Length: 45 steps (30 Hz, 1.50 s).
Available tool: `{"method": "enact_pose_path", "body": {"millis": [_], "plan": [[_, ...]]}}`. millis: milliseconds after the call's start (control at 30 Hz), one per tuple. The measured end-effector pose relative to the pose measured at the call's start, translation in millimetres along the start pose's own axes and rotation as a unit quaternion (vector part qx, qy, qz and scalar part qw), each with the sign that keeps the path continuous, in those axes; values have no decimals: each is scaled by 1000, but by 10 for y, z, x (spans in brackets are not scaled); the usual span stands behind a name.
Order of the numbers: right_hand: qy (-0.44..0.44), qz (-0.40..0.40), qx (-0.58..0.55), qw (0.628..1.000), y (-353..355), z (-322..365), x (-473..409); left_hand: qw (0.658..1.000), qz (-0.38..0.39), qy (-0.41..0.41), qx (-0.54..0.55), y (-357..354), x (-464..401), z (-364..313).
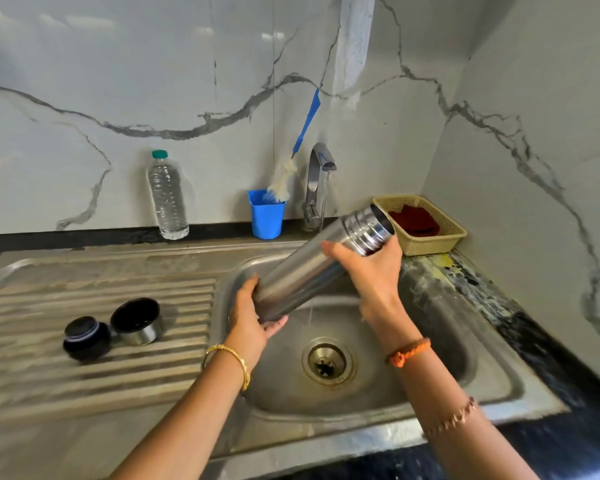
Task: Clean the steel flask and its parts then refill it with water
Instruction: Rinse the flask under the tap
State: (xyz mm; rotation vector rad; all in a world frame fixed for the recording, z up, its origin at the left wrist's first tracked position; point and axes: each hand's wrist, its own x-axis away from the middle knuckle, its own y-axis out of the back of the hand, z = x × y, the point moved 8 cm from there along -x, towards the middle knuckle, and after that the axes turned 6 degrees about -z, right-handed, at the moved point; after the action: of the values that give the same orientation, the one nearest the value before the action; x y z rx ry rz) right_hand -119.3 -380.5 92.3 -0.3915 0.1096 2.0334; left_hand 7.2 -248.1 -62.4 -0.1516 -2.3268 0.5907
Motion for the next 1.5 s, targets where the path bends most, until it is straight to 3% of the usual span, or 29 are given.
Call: {"method": "enact_pose_path", "body": {"millis": [33,100,200,333,433,500,567,667,800,867,933,1000,1100,1133,1500], "plan": [[-1,0,22,1000,-34,10,29,1000,16,19,7,-11,24,58],[85,50,48,994,-146,208,200,998,41,40,28,-42,125,110],[142,136,7,980,-131,341,358,988,89,80,98,-31,209,250],[-70,5,-39,997,173,30,113,986,110,86,92,-81,339,191],[-108,-17,-96,989,230,-81,87,995,70,1,73,-154,425,-146],[-178,-42,-216,959,255,-253,80,995,55,-80,-6,-217,478,-442],[-292,-77,-361,882,218,-576,72,977,51,-190,-82,-323,563,-749],[-418,-133,-464,769,79,-1062,141,910,63,-379,-158,-519,828,-1105],[-537,-203,-434,694,-137,-1559,312,761,91,-555,-323,-886,1213,-1139],[-561,-251,-411,673,-180,-1734,381,674,112,-617,-391,-1072,1362,-1041],[-546,-242,-354,720,-190,-1889,406,598,125,-652,-449,-1207,1431,-905],[-529,-213,-319,757,-190,-1924,424,568,126,-655,-482,-1273,1414,-829],[-590,-224,-343,696,-213,-2071,470,564,139,-643,-498,-1337,1337,-767],[-596,-224,-343,691,-196,-2082,481,563,142,-643,-500,-1344,1312,-749],[-616,-157,-264,725,-167,-1991,579,563,161,-624,-518,-1298,1216,-623]]}}
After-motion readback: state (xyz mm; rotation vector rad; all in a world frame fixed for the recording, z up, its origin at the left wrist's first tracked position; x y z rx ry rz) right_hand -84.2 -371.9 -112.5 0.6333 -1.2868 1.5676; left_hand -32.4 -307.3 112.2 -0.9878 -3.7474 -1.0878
